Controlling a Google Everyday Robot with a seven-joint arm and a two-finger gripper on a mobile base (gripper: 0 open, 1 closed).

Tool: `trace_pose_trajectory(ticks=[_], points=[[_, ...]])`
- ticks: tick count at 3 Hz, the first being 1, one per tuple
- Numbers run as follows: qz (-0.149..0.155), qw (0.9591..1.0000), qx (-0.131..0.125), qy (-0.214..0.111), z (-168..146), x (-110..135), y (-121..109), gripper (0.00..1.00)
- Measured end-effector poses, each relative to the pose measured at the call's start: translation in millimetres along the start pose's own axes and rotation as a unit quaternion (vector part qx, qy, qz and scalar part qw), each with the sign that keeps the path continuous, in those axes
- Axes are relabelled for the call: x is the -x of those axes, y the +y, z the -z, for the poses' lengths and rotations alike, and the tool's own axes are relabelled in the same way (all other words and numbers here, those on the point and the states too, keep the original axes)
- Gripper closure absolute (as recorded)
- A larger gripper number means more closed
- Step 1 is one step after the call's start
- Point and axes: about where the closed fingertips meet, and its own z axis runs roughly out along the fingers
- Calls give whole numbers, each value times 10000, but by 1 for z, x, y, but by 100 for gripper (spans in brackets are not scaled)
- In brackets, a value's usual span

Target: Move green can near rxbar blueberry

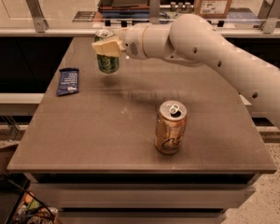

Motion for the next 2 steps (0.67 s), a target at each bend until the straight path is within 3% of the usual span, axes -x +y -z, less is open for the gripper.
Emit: trace_pose_trajectory(ticks=[2], points=[[225, 9997, 111, -17, -26, -12, 31, 100]])
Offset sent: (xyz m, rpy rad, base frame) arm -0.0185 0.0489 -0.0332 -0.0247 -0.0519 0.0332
